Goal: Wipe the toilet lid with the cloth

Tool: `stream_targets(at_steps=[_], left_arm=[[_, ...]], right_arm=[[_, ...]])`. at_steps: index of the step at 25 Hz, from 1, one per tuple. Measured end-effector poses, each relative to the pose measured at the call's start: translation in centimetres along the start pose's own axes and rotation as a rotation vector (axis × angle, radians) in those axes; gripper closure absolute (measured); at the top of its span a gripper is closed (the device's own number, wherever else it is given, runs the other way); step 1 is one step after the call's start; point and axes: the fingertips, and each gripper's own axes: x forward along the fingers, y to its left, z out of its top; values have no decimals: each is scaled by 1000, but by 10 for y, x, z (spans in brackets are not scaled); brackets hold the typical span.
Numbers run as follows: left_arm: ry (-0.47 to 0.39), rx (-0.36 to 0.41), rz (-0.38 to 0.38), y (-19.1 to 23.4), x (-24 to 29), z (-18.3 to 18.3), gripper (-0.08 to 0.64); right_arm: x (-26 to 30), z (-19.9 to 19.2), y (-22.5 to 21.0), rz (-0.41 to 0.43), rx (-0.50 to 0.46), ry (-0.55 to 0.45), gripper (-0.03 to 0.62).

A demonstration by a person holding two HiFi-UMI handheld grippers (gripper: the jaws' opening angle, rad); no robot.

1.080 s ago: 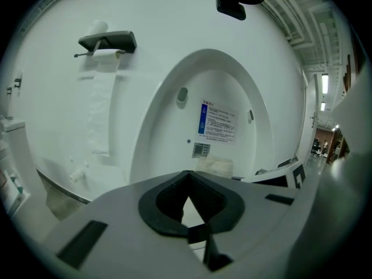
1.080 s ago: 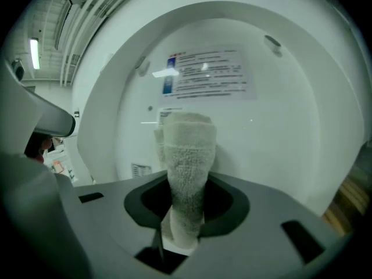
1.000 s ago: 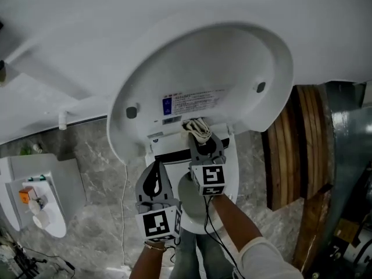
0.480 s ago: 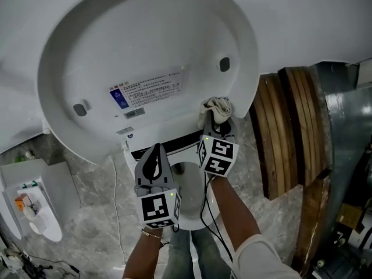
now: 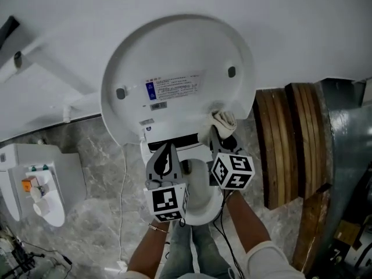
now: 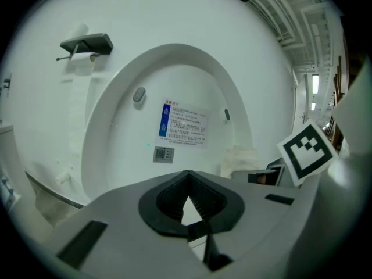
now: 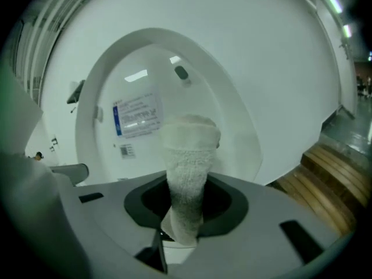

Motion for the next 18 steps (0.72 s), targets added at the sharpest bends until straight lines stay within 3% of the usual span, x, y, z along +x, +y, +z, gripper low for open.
stream_targets(at_steps=[7,13,16,18], left_arm=[[-110,37,59,10,-43,109,551],[-144,104,14,21,-66,214,532],[-131,124,-96,23,-53,257,323],[-114,165,-166,27,-33,278,298]], right_arm=[[-78,77,65,157,4,-33,489],[-138,142,105,238,63,-69,489],[-158,167,117,254,97,-105,489],[-167,174,116,249,116,-114,489]])
